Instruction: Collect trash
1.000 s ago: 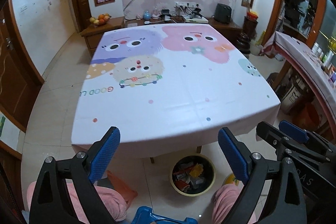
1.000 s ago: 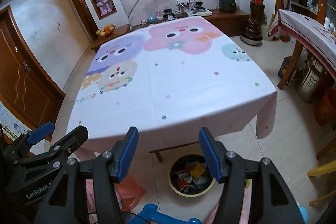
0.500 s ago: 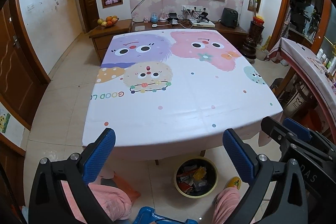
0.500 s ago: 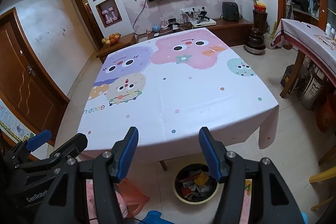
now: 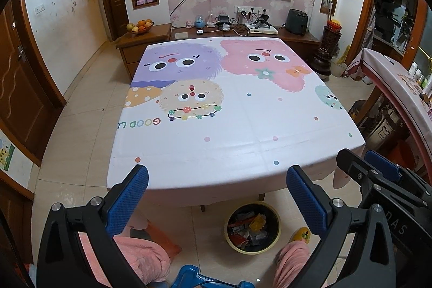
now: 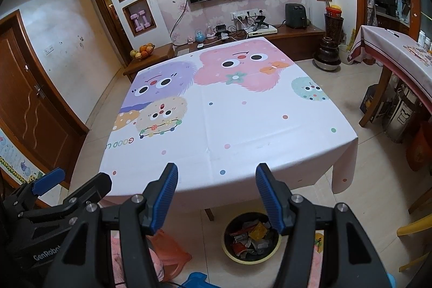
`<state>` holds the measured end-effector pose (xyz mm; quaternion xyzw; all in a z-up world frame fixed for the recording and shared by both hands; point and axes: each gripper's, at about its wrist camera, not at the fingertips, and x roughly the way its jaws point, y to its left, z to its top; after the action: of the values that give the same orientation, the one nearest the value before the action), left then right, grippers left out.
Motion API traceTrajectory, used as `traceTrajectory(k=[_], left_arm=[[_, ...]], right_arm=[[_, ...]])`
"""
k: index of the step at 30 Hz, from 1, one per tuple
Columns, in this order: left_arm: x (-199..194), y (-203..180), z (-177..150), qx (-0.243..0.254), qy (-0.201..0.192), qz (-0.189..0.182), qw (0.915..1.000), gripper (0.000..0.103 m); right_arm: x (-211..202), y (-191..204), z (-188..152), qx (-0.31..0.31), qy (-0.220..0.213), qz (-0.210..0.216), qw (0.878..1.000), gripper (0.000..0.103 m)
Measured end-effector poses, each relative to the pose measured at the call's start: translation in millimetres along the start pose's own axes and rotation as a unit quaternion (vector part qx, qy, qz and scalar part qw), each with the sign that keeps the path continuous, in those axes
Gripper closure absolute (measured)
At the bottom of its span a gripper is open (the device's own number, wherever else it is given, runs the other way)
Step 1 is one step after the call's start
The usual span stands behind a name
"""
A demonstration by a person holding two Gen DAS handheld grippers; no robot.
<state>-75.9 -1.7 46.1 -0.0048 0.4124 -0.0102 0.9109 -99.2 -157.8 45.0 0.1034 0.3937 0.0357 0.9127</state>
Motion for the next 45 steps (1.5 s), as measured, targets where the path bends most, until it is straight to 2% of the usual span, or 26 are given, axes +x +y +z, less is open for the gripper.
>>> traceTrajectory(k=[45], left_arm=[[7.7, 11.7, -7.8, -0.004, 0.015, 0.009, 0.9998, 0.002]], right_arm=[[0.9, -0.5, 0.9, 0.001, 0.003, 0.001, 1.000, 0.043]])
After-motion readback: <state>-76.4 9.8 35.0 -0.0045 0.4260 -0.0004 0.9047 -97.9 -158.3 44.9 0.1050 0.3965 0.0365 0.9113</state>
